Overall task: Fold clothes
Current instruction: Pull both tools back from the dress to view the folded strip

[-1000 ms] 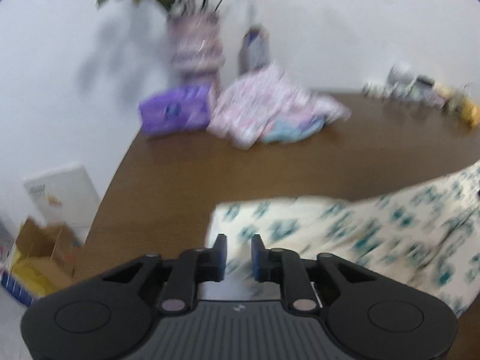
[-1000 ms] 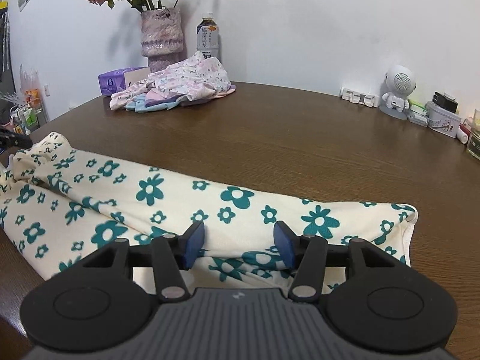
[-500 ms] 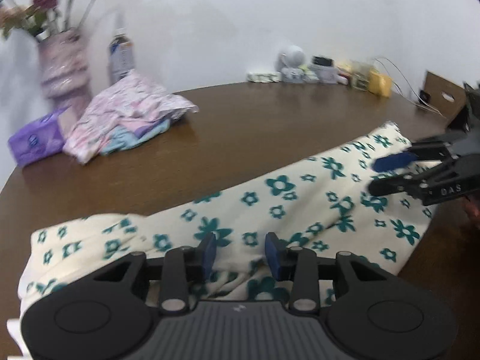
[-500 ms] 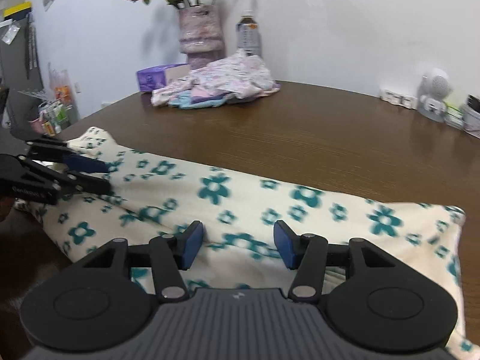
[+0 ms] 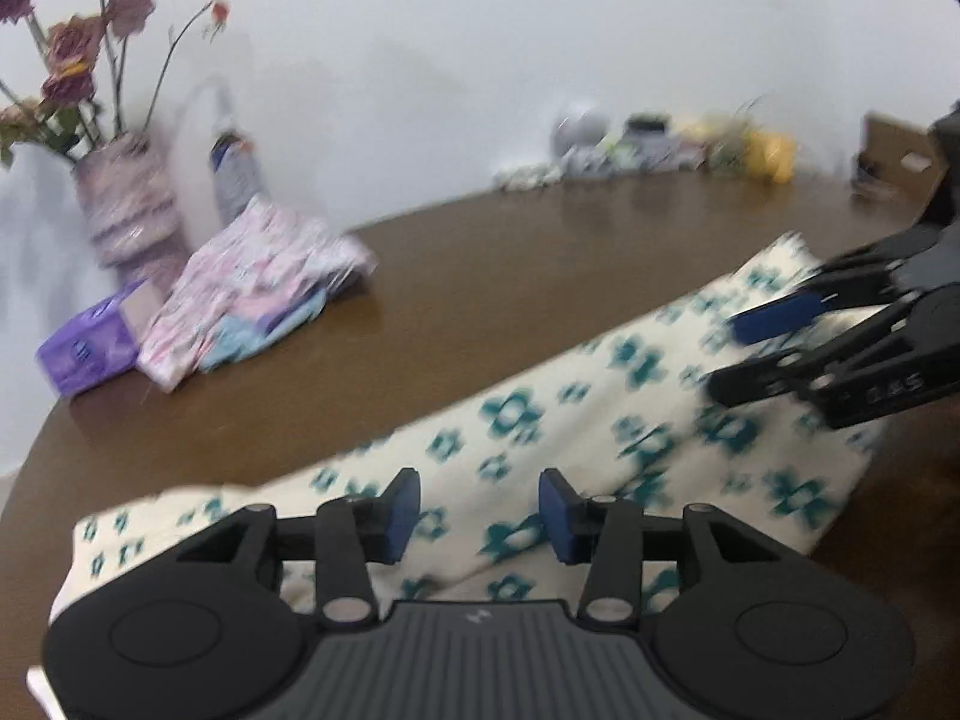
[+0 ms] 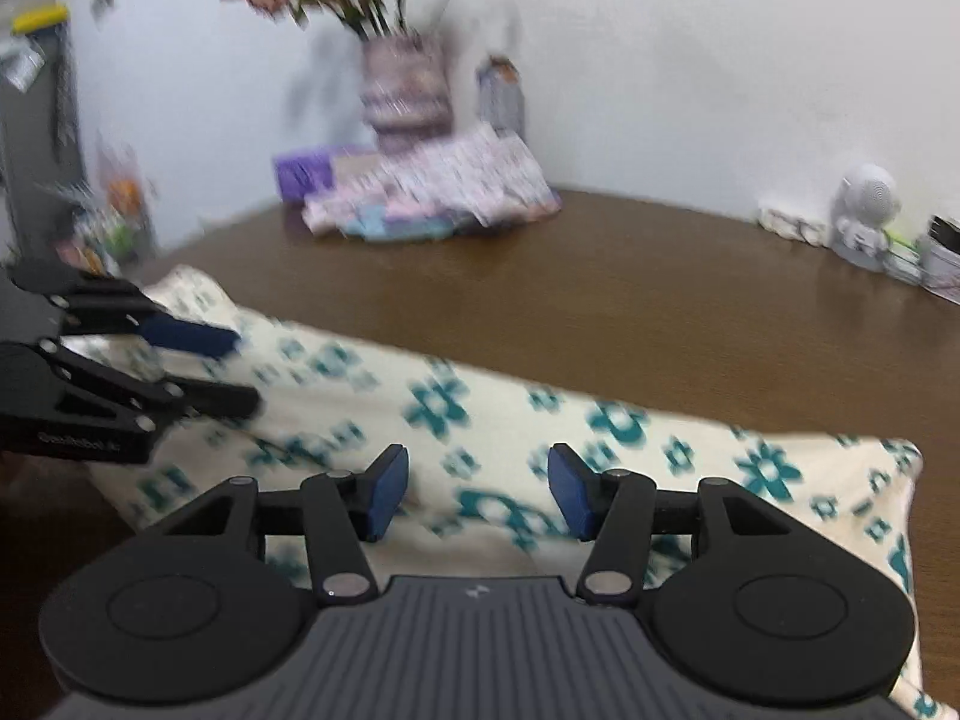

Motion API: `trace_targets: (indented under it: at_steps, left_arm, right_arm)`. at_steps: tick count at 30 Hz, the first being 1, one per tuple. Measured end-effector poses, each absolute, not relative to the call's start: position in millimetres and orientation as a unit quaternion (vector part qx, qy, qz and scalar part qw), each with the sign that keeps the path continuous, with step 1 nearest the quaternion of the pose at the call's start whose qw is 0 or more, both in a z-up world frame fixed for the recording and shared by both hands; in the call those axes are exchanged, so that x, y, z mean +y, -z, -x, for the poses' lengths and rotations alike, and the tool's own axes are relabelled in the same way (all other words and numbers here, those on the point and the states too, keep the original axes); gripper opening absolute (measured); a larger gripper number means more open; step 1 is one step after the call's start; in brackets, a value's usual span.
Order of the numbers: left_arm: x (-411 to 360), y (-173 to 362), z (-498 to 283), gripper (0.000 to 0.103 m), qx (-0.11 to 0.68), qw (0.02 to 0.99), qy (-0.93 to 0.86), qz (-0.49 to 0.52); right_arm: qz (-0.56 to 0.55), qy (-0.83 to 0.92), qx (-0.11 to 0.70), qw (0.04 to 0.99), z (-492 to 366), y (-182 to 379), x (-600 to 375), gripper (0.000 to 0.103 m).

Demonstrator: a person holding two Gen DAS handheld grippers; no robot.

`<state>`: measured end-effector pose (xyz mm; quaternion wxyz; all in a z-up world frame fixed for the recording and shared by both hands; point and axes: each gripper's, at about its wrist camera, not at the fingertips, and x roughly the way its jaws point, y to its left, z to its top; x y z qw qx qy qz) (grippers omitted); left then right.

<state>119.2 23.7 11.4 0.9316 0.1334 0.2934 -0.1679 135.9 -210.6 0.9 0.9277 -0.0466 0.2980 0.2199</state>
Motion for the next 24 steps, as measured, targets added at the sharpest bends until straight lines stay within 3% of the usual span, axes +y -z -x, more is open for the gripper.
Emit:
trace_targets:
  at_steps: [5,9,11,12,13,14,17,24]
  left_arm:
    - [45,-8,-129,0.055,0.313,0.936,0.146,-0.073]
    - [47,-12,-126,0.054,0.308,0.939,0.138,-0.069]
    - [48,-19,-120,0.059,0.294,0.945,0.135,-0.05]
    - [49,-23,-114,0.063,0.283,0.949,0.136,-0.035]
    - [51,-28,-108,0.075,0.271,0.953,0.137,-0.021]
    - [52,-32,-102,0.086,0.26,0.956,0.137,-0.011]
    - [50,-40,-84,0.092,0.236,0.962,0.134,0.007]
    - [46,-35,-49,0.097,0.239,0.96,0.139,0.04]
  right_arm:
    - [0.038,-0.205,0.311,0.927,-139,5,-224,0.053]
    - [0.037,-0.206,0.309,0.928,-138,5,-224,0.054]
    - [0.022,-0.207,0.3,0.931,-131,-1,-227,0.057]
    - [0.012,-0.209,0.29,0.934,-127,-5,-229,0.065]
    - [0.002,-0.211,0.281,0.936,-122,-9,-231,0.078]
    - [-0.003,-0.21,0.269,0.94,-115,-13,-232,0.083]
    - [-0.001,-0.202,0.249,0.947,-96,-20,-234,0.101]
    - [-0.019,-0.189,0.253,0.949,-66,-14,-237,0.102]
